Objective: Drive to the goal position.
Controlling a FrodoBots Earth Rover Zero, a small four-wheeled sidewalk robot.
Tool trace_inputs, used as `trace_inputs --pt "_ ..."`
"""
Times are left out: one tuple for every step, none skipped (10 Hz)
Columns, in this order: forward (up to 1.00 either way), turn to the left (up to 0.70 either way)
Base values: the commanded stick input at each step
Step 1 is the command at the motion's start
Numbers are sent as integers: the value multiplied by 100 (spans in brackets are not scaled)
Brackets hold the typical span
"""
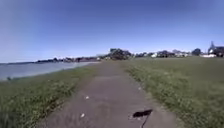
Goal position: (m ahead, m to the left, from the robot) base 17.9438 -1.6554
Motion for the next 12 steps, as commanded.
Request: trace_inputs --pt "70 0" --pt "70 0" --pt "70 0" --pt "70 0" --pt "70 0" --pt "70 0" --pt "70 0" --pt "70 0" --pt "70 0" --pt "70 0" --pt "70 0" --pt "70 0"
